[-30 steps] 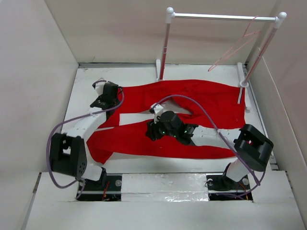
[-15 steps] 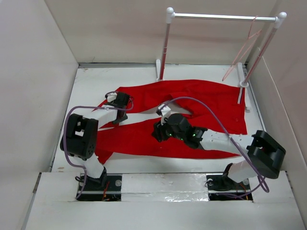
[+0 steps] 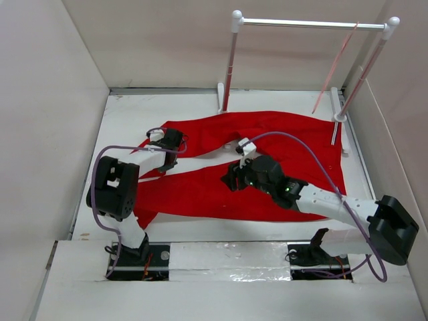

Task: Place the trousers on the hanger
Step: Flatten out the trousers at the center of the board.

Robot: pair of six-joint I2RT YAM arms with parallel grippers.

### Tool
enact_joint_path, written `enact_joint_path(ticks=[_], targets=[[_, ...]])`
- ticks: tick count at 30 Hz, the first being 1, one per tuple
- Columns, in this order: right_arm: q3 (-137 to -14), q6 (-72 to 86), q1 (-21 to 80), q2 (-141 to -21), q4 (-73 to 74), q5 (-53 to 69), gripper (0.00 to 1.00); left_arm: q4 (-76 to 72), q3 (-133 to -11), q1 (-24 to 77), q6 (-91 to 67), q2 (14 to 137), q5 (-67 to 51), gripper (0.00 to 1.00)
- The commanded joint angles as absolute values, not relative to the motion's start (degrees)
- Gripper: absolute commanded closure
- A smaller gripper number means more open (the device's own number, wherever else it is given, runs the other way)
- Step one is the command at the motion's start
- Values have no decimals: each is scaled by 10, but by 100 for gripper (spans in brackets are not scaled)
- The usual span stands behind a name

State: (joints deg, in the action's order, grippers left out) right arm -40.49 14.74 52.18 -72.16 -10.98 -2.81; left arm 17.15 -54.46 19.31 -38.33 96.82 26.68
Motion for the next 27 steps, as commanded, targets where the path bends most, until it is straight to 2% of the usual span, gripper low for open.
enact_joint_path(ticks=[1,6,11,17,24,27], targets=[[-389,151,504,-694,-142,-27,47,223,-572,192,-387,985,281,100],[-374,157,471,-681,-149,-6,47,257,-650,192,-367,933,326,100],[-370,159,466,-675,-152,-6,47,273,-703,142,-334,925,364,100],[-368,159,466,-679,-155,-4,47,293,-859,99,-284,1013,409,100],[-370,157,471,-686,-157,-11,47,333,-1136,33,-219,1190,463,100],[-374,155,477,-695,-157,-25,47,329,-1192,9,-201,1242,481,99]])
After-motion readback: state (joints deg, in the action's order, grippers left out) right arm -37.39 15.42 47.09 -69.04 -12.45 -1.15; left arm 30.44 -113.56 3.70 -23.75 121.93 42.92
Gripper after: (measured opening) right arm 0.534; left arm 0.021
